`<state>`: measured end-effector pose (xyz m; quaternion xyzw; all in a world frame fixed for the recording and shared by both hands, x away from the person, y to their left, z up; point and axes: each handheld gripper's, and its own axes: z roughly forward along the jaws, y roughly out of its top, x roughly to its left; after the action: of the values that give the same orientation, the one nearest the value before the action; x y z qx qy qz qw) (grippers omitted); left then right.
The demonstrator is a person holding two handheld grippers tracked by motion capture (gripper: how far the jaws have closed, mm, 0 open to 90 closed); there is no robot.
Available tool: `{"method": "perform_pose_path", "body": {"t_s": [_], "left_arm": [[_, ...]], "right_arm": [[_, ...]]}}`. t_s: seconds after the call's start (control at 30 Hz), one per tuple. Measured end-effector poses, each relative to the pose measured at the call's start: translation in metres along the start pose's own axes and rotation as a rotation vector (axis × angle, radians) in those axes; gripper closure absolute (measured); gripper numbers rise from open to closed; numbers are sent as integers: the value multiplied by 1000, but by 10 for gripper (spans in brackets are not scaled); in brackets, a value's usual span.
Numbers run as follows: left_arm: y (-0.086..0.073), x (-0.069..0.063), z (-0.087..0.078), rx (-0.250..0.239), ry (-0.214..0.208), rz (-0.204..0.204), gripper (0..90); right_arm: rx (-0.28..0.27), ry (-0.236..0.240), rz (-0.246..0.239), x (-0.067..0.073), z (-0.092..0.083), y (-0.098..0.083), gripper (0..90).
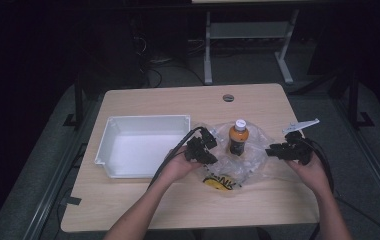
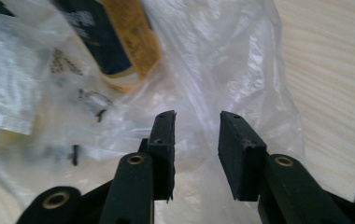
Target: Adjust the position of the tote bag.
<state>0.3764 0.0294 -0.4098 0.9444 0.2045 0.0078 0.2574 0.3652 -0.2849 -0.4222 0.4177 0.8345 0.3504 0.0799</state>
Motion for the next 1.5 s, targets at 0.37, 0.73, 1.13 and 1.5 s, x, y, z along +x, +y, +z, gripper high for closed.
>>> {"method": "perform_pose_path", "body": {"t_s": [0.37,0.73,1.13,1.5], "left_arm": [[-1,-5,1,-3,3,3,871],[-2,-6,-1,-12,3,-4,870],[-5,0,-9,-24,-27,-30,843],[1,1,-30,-77,-28,-26,794]], "right_arm": [[-73,122,-126,47,-5,12,595],[-55,281,-225,88,23,19,612],[109,274,-265,100,63,13,852],[148,260,-249,100,66,2,858]]}}
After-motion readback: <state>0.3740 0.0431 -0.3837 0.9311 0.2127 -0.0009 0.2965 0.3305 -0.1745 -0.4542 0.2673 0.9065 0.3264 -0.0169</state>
